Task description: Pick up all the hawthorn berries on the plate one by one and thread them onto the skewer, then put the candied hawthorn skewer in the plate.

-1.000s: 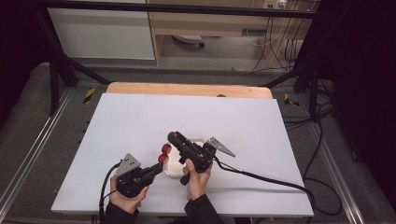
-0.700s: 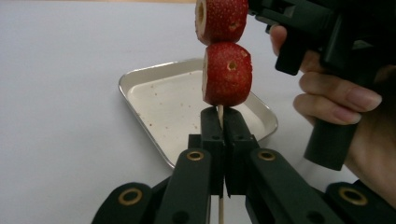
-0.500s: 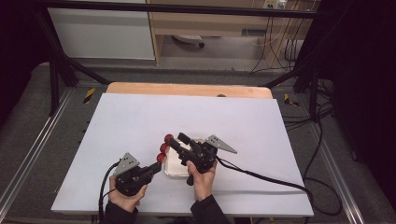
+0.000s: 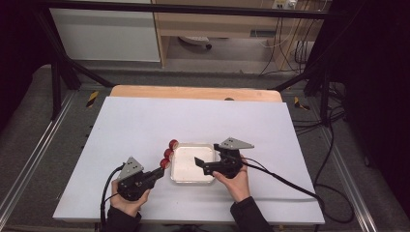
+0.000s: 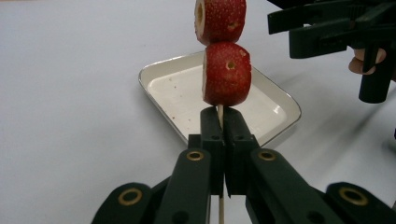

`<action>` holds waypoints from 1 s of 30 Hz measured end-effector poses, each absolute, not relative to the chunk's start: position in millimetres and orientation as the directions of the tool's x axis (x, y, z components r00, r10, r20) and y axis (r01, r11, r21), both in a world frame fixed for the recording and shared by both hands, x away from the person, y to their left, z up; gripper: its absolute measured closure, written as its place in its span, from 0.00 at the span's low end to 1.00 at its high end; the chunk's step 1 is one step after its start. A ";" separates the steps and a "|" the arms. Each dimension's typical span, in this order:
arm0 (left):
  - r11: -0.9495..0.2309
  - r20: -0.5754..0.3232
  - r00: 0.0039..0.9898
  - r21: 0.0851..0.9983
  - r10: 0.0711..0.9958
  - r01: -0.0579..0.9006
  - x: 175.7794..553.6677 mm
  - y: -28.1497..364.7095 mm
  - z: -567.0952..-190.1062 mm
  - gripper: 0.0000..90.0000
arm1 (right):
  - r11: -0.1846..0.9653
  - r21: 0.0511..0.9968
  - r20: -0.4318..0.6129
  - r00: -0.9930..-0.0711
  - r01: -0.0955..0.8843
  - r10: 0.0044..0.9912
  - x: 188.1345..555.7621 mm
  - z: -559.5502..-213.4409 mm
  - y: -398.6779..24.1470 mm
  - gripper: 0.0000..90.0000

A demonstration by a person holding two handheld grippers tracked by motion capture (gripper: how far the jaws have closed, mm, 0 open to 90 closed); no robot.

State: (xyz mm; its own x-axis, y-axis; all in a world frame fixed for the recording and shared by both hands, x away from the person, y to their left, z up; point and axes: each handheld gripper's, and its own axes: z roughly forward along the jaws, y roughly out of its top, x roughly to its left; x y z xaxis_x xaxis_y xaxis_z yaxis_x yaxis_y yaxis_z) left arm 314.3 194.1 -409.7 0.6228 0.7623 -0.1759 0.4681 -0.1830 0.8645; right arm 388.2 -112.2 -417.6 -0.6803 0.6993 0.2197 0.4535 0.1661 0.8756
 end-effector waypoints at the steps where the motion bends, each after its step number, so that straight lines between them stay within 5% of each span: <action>1: -0.186 -0.172 0.623 0.864 0.763 0.467 315.0 194.0 -409.8 0.98 | 0.185 0.870 0.210 -0.682 0.457 0.700 388.3 -419.3 -116.9 0.05; 14: -0.199 -0.171 0.632 0.860 0.755 0.471 326.7 192.7 -394.6 0.98 | 0.374 0.809 0.065 -0.703 0.452 0.708 374.5 -433.0 -193.0 0.00; 30: -0.278 -0.137 0.639 0.818 0.757 0.503 360.1 156.6 -391.4 0.98 | 0.333 0.815 0.092 -0.672 0.475 0.734 359.7 -447.5 -237.7 0.01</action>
State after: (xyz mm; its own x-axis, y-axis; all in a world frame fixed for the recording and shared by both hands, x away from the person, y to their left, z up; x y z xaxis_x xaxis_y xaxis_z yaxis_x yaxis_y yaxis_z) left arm 360.1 156.6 -391.4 0.6394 0.7566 -0.1366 0.5034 -0.2776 0.8183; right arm 359.7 -237.7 -447.5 -0.6724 0.7345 0.0917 0.4747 0.3329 0.8147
